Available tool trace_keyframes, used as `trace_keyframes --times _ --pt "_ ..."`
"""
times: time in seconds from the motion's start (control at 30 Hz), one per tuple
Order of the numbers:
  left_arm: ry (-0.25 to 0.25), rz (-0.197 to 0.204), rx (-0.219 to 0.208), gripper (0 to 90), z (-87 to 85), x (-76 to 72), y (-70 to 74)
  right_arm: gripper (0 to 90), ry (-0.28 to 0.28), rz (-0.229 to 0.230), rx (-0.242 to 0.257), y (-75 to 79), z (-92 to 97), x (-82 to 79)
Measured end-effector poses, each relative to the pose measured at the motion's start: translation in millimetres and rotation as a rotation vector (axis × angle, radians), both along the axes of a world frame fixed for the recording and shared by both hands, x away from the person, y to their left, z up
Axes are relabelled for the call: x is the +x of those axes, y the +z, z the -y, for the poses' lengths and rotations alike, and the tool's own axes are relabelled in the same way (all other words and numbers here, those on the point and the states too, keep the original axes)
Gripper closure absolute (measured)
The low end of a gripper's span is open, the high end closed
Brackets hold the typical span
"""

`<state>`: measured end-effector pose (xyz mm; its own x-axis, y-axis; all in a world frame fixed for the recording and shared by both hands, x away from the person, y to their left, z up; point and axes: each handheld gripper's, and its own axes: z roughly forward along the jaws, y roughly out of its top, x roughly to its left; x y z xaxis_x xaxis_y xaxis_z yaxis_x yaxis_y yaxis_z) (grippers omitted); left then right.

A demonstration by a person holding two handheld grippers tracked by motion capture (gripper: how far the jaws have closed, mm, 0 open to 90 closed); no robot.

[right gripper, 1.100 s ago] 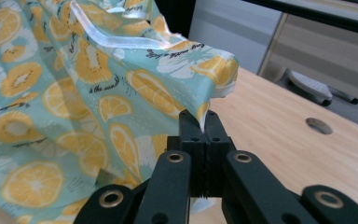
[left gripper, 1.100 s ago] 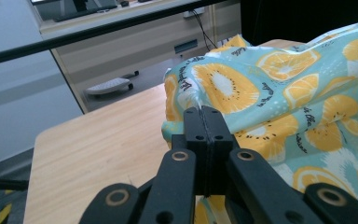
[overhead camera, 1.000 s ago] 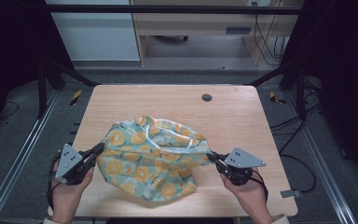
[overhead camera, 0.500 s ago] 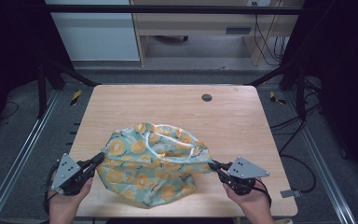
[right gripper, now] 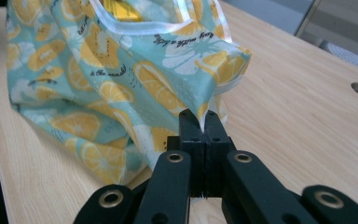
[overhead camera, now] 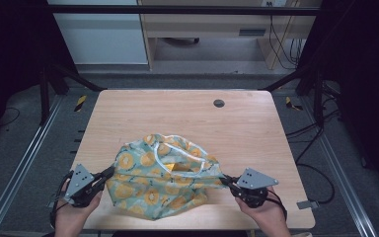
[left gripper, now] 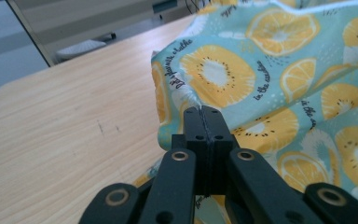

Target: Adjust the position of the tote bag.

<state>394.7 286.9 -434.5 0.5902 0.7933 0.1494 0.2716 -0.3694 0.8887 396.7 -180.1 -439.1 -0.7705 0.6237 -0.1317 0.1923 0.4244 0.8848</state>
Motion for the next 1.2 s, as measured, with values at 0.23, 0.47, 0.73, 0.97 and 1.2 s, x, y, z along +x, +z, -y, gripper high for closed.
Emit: trace_keyframes --times 0.23,0.47,0.73,0.97,1.2 --pt "-0.017 -0.076 0.063 90.0 4.0 10.4 -10.4 90.0 -0.002 -0.057 -0.031 -8.9 -2.0 6.4" --pt "-0.030 -0.100 0.107 90.0 6.9 14.4 -13.7 90.0 -0.005 -0.096 -0.073 -17.7 -4.6 11.6" --pt "-0.037 -0.128 0.156 90.0 12.1 20.7 -20.3 89.9 -0.001 -0.135 -0.112 -25.2 -8.9 18.0" --pt "-0.046 -0.155 0.200 90.0 16.9 25.9 -25.5 89.9 -0.012 -0.172 -0.123 -30.8 -7.7 25.4" --pt "-0.035 -0.188 0.258 90.0 24.8 34.5 -34.9 89.8 -0.022 -0.203 -0.148 -37.1 -10.9 32.7"
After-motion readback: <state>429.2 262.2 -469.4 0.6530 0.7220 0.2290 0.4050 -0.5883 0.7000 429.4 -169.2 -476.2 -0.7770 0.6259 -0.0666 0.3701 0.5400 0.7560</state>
